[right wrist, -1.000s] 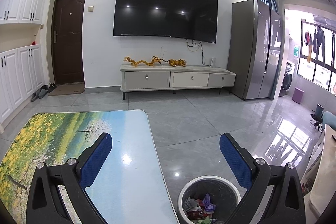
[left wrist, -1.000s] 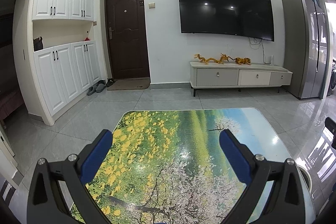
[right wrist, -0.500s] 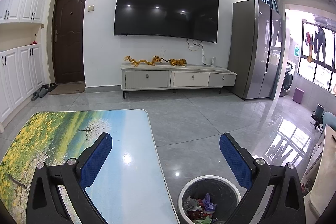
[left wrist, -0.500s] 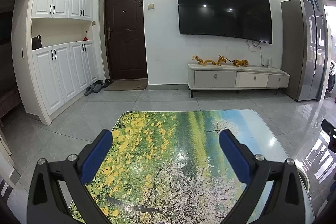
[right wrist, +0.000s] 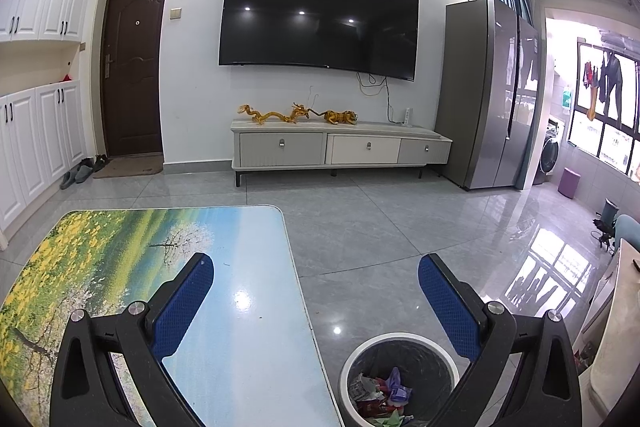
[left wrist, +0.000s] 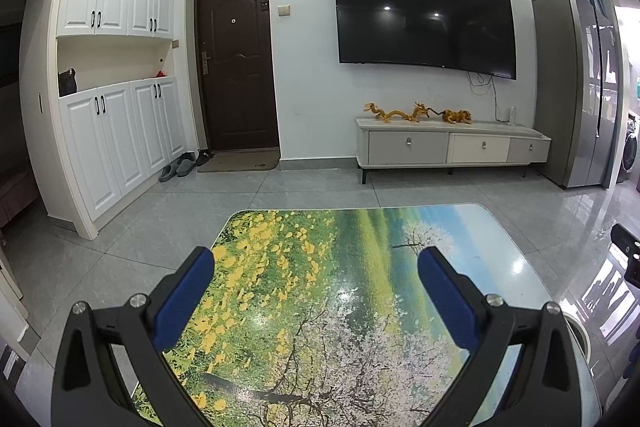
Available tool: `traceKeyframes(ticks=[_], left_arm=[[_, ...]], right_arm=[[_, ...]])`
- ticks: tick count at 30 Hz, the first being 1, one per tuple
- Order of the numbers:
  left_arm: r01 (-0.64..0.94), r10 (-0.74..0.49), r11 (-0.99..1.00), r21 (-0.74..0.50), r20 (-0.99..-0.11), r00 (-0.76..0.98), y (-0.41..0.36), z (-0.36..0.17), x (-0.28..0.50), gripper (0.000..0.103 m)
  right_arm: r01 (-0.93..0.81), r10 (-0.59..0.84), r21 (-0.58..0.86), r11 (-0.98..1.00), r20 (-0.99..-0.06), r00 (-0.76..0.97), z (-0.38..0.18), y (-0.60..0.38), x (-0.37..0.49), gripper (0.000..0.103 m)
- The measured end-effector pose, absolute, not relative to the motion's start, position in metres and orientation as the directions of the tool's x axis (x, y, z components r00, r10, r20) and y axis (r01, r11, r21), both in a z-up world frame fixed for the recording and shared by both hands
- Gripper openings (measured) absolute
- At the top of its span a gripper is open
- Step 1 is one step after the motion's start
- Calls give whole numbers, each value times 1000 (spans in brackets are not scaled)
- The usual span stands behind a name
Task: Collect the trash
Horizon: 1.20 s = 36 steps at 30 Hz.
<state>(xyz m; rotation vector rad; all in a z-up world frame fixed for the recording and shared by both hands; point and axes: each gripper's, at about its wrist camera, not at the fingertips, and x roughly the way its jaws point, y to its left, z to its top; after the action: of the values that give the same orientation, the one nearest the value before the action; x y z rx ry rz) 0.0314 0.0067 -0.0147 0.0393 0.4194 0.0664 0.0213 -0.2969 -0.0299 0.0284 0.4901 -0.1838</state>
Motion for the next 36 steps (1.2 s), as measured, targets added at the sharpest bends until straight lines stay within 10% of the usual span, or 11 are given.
traceKeyframes(ticks=[36], left_arm=[[-34, 58, 997, 65, -412, 909, 5, -21, 31, 102]], right_arm=[[183, -173, -27, 983, -483, 858, -36, -300, 23, 103]])
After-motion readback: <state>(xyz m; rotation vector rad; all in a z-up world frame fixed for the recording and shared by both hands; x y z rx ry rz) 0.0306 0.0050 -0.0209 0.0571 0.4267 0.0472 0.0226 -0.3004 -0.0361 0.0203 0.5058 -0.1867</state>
